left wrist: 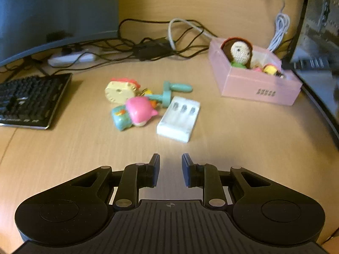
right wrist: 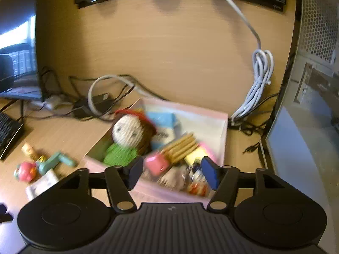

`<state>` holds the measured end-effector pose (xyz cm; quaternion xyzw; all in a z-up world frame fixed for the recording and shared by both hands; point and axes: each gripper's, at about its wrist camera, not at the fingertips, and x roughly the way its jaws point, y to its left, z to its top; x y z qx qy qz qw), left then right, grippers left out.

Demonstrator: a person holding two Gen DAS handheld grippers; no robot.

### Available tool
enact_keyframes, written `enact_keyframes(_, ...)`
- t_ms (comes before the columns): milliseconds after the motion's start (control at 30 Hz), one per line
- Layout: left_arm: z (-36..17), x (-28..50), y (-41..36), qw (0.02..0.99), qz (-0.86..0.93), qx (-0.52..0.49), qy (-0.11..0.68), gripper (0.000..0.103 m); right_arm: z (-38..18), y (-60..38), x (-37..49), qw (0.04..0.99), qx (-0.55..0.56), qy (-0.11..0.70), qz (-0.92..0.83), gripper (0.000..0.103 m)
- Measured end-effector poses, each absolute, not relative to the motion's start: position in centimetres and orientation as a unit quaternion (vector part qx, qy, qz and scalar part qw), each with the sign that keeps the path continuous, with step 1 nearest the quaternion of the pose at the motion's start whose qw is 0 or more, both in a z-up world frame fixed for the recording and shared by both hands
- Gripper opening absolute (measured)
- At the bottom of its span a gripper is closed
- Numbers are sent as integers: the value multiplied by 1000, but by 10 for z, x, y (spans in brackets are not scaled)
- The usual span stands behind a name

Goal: Organize objects
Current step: 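Lower the small figurine into the pink box and open the right tool, then grasp the white battery charger with the left tool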

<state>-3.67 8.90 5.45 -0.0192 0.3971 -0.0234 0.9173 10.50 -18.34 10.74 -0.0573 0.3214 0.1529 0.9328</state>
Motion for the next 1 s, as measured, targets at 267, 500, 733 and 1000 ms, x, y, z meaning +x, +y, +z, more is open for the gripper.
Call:
enact_keyframes(267,46,18,78,923,-47,8,381,26,77,-170,33,915,-69,358,172,82)
enact_keyframes(500,29,57,80,909,-61,22,411,28,56,-174,1,902,-77,392,161,83)
enact_keyframes(733,29,63,82,908,-72,12,414,26,48,-185,-3,899,-62,411,137,99)
enact_keyframes(1000,26,45,68,909,-102,16,403,27,36,-189,13,886,-31,440,140,103)
